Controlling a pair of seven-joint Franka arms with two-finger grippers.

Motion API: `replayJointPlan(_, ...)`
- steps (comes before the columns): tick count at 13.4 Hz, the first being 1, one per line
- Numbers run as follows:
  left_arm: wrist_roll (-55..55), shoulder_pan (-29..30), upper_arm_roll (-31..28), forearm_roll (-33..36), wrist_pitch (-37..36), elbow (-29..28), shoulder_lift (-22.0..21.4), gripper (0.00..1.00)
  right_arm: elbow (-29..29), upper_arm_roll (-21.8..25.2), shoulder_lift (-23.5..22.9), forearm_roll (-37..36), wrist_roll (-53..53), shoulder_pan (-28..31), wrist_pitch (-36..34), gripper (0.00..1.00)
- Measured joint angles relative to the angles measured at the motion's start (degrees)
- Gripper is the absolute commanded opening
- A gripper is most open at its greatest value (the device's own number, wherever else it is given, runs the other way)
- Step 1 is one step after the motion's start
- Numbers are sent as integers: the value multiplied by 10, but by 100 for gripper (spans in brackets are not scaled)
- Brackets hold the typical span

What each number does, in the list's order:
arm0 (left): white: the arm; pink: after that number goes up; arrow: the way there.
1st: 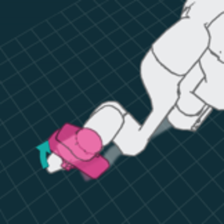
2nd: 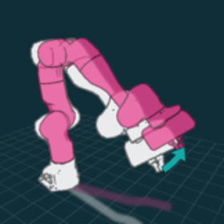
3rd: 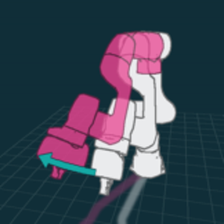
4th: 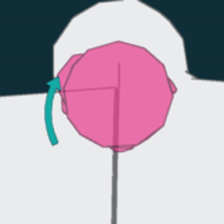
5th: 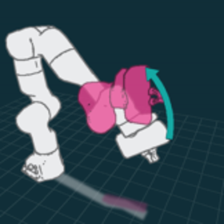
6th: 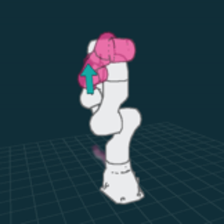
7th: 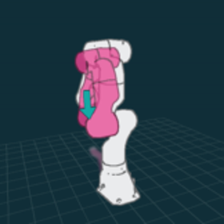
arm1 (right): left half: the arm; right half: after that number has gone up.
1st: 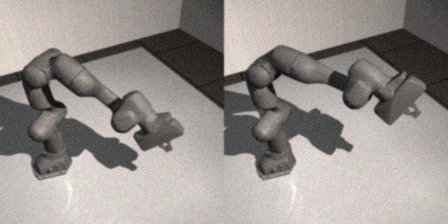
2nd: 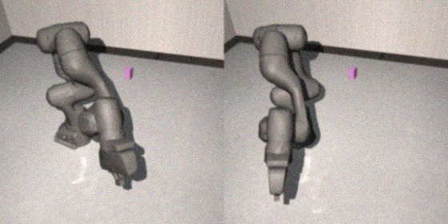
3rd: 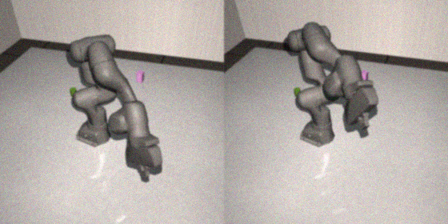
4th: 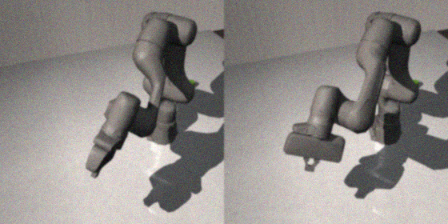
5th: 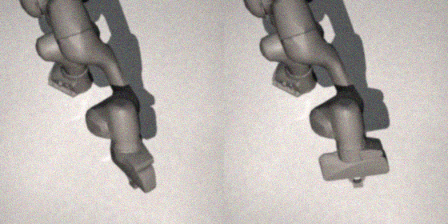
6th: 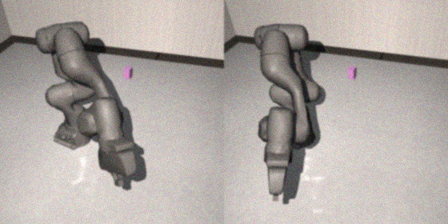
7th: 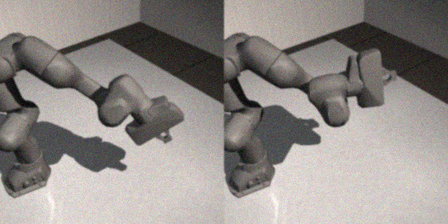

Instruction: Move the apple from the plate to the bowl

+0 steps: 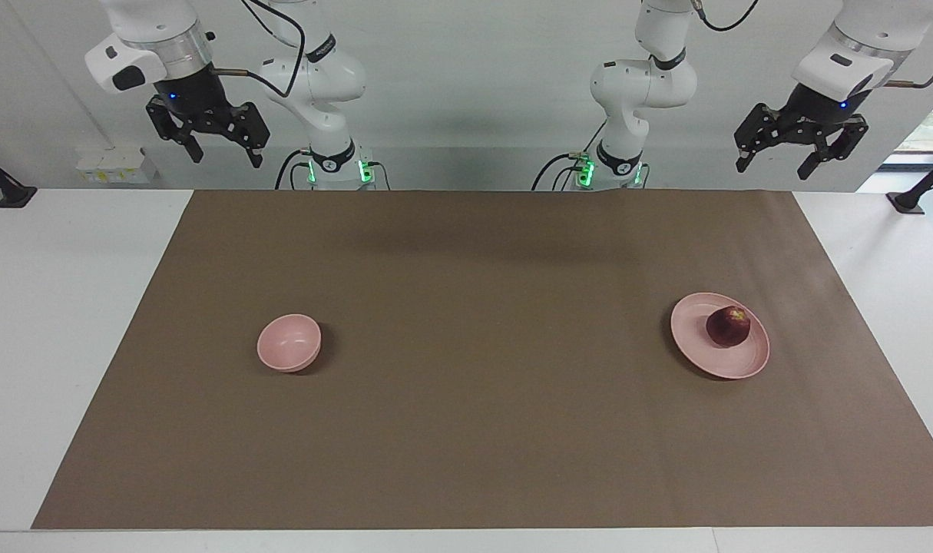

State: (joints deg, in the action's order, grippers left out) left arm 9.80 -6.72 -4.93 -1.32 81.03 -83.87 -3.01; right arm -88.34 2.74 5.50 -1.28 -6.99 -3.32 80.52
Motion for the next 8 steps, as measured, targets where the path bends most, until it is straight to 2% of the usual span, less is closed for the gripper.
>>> replayJointPlan(8,0,0,0,0,-1,0,0,100,0,-1,0,0,0,0,10,100)
